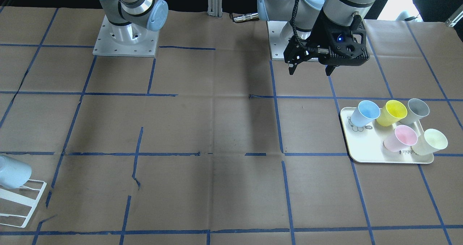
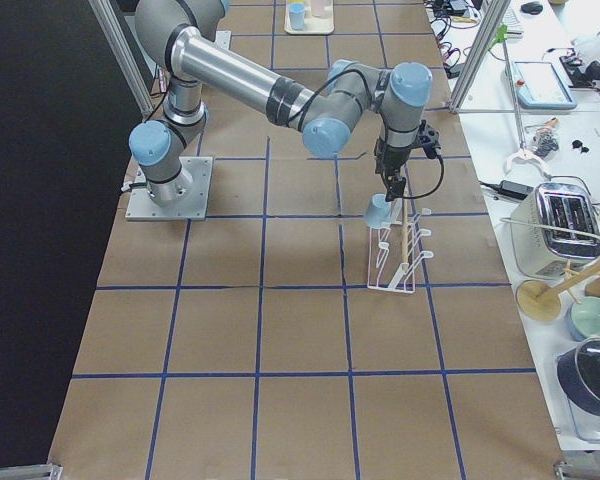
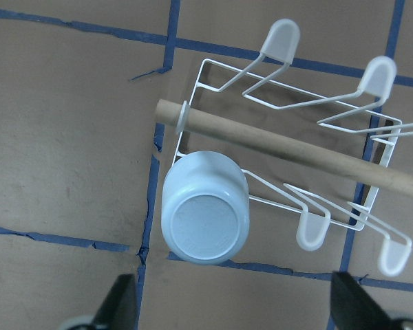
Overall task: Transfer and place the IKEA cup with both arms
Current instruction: 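Lower the right gripper around the light blue cup and close it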
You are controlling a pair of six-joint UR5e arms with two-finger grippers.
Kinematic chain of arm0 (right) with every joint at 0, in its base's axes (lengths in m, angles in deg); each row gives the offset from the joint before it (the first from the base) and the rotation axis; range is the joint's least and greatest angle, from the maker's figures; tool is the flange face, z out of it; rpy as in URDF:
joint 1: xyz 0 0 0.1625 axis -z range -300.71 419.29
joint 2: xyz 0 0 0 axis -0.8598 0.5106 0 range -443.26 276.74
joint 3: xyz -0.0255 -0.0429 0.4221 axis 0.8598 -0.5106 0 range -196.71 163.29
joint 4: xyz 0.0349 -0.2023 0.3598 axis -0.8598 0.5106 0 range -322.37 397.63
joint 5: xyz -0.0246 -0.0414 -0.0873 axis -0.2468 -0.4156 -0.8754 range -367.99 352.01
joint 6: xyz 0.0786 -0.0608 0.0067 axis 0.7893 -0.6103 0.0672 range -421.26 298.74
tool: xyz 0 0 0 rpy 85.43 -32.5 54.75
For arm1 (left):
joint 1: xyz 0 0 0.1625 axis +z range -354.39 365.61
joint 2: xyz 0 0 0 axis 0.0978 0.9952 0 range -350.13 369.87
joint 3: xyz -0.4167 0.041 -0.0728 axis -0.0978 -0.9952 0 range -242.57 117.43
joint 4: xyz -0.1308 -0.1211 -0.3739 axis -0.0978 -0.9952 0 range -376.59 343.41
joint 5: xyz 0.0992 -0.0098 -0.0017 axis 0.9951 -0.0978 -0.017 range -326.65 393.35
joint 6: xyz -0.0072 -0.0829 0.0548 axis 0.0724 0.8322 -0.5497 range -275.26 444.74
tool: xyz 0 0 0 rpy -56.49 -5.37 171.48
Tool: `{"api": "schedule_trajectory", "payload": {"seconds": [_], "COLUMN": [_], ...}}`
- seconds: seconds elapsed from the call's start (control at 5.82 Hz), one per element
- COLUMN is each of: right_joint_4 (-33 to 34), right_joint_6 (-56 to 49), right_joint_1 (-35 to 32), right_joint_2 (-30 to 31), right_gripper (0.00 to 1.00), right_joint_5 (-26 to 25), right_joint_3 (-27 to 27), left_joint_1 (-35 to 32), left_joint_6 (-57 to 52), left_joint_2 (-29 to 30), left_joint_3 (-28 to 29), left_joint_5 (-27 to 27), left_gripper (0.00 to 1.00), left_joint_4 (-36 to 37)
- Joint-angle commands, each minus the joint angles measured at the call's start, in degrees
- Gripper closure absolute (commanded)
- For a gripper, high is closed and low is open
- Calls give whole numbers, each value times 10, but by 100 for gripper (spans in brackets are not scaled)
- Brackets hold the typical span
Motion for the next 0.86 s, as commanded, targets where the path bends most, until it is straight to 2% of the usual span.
{"api": "schedule_trajectory", "payload": {"seconds": [0.0, 0.17, 0.34, 0.69], "right_joint_4": [9, 78, 102, 126], "right_joint_6": [17, 15, 12, 12], "right_joint_1": [-5, -6, -6, -6], "right_joint_2": [-7, -12, -13, -26], "right_gripper": [0, 0, 0, 0], "right_joint_5": [4, 5, 4, 5], "right_joint_3": [34, 62, 82, 88], "left_joint_1": [0, 0, 0, 0], "left_joint_6": [0, 0, 1, 1], "left_joint_2": [-1, -2, -1, -2], "left_joint_3": [1, 1, 1, 2], "left_joint_5": [4, 4, 2, 1], "left_gripper": [2, 2, 2, 2], "left_joint_4": [0, 0, -1, -5]}}
